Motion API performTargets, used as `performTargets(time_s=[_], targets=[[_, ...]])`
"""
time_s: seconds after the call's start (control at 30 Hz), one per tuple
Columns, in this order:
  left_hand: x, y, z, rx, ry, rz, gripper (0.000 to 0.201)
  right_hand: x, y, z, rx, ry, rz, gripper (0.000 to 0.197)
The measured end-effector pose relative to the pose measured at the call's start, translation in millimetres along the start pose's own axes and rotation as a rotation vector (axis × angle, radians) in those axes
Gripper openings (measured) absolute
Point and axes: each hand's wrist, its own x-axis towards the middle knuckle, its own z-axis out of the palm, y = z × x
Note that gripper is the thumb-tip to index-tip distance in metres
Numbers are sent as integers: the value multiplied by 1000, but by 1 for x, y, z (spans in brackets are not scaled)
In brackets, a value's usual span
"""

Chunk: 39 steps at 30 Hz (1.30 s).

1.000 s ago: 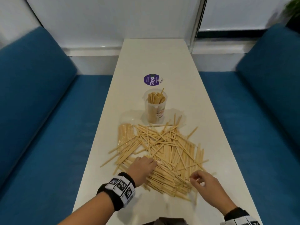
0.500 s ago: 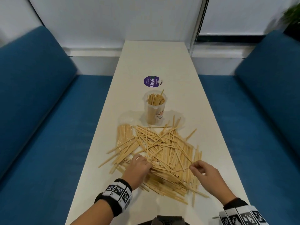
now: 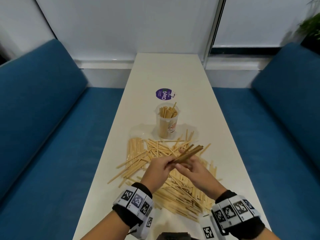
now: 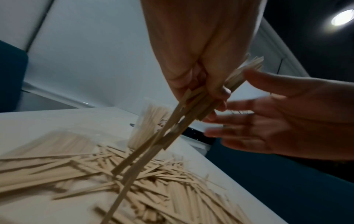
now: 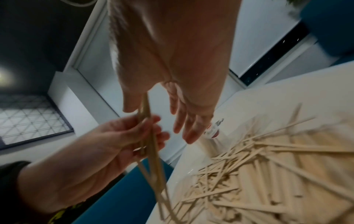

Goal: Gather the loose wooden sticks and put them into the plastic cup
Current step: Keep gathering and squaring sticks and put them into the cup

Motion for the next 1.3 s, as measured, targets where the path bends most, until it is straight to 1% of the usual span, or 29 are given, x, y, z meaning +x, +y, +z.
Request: performTargets(time_s=[0.03, 0.07, 0.1, 0.13, 0.2, 0.3, 0.37, 0.43, 0.5, 0.6, 0.67, 0.73, 0.77, 0.83, 0.87, 0.9, 0.93, 1.0, 1.07, 1.13, 1.17, 1.23, 1.3], targets=[[-1, 4, 3, -20, -12, -7, 29, 2, -4, 5, 5, 8, -31, 56], [-1, 7, 6, -43, -11, -20, 29, 3, -7, 9, 9, 38, -66, 43], [-1, 9, 9, -67, 2, -37, 28, 3, -10, 13, 12, 88, -101, 32], [-1, 11, 11, -95, 13, -52, 27, 3, -11, 16, 30, 138, -132, 26], [-1, 17, 13, -114, 22, -52, 31, 1, -10, 20, 99, 206, -167, 34], [-2, 22, 17, -138, 55, -37, 36, -2, -14, 23, 149, 281, -206, 37], [-3, 25, 18, -229, 109, -76, 32, -1, -16, 22, 175, 331, -242, 41], [-2, 27, 16, -358, 138, -135, 33, 0, -19, 19, 227, 374, -268, 43], [-1, 29, 13, -481, 124, -157, 31, 1, -23, 16, 275, 412, -278, 41], [-1, 26, 6, -530, 145, -198, 27, 0, -34, 13, 380, 436, -291, 31], [-1, 19, 3, -525, 200, -302, 21, 2, -42, 11, 465, 454, -327, 27], [0, 10, 1, -623, 193, -465, 19, 4, -53, 10, 510, 473, -359, 26], [0, 5, 1, -745, 167, -554, 24, 5, -58, 10, 526, 469, -375, 26], [1, 1, 3, -1064, 112, -715, 38, 7, -68, 13, 525, 450, -412, 24], [1, 2, 4, -1193, 80, -769, 43, 8, -72, 16, 514, 438, -433, 22], [0, 4, 6, -1293, 56, -791, 46, 9, -75, 19, 494, 426, -451, 21], [0, 8, 7, -1382, 48, -788, 47, 10, -77, 23, 468, 413, -458, 21], [1, 14, 9, -1541, 92, -758, 46, 10, -78, 28, 427, 366, -470, 18], [3, 18, 8, -1634, 133, -722, 43, 10, -76, 31, 400, 318, -475, 17], [3, 22, 8, -1680, 139, -722, 40, 9, -71, 33, 387, 289, -466, 19], [4, 26, 8, -1712, 129, -730, 38, 9, -68, 35, 393, 285, -456, 20], [5, 36, 10, -1800, 83, -700, 33, 10, -63, 40, 395, 295, -414, 24], [8, 40, 13, -1818, 53, -689, 30, 10, -64, 41, 396, 323, -362, 25]])
